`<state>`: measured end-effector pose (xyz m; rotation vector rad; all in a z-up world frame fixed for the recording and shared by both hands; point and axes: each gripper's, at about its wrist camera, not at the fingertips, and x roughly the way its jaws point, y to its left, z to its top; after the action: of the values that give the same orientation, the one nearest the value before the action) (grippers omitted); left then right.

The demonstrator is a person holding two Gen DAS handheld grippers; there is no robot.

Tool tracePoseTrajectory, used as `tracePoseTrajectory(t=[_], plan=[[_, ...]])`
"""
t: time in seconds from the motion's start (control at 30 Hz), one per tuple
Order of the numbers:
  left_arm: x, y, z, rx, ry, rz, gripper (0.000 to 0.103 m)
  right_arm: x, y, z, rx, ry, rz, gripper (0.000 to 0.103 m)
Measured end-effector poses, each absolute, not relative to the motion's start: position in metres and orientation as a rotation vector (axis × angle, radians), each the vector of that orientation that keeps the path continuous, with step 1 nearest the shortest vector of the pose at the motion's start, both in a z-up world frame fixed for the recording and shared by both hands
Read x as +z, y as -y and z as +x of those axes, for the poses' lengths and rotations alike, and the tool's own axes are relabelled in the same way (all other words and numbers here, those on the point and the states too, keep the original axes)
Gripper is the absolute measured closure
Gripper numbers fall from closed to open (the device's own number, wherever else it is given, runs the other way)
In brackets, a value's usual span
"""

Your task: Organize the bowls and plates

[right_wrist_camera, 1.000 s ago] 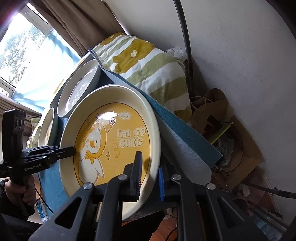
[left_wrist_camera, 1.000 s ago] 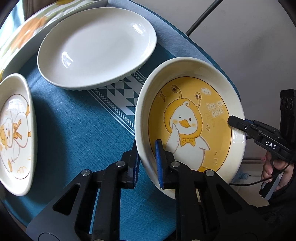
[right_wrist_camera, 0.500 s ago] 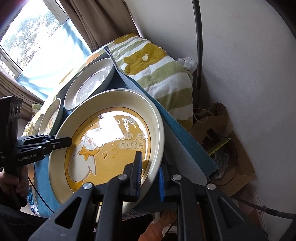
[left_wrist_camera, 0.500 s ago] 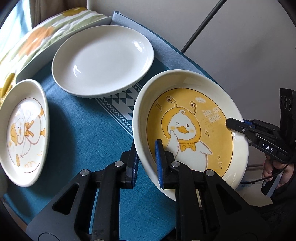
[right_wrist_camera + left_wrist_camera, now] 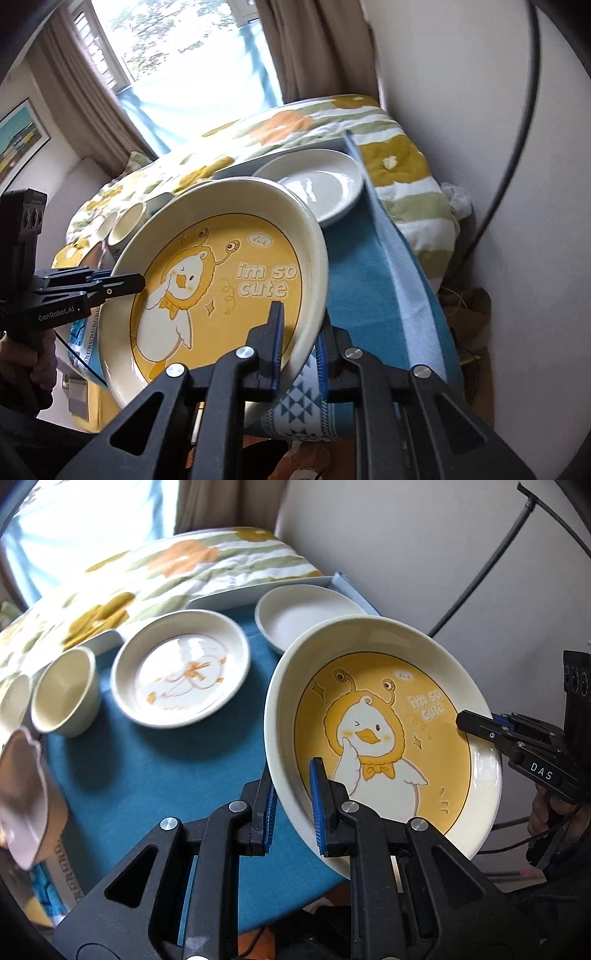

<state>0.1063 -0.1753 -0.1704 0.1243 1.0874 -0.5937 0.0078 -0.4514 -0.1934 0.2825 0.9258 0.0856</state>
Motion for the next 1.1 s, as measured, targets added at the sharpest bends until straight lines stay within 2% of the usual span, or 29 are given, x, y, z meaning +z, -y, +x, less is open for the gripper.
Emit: tracePoseTrajectory(t=[0.3,0.63,1.1], plan=[[-0.181,0.048,0.058,-0.296,-1.112,-0.054,0.089,-0.208,0.348,0.05,0.39,-0.958,0.15,0.089],[-0.249,-0.055,0.055,-0.146,-1.166,-0.154,0.089,-0.263,0.243,0.088,0.541,-1.033,0.082,0.089],[-0.283,-0.072,0.072,-0.181,-1.163,-0.148,0.089,-0.292,0.223,0.083,0.503,-1.026,0.098,0.089]])
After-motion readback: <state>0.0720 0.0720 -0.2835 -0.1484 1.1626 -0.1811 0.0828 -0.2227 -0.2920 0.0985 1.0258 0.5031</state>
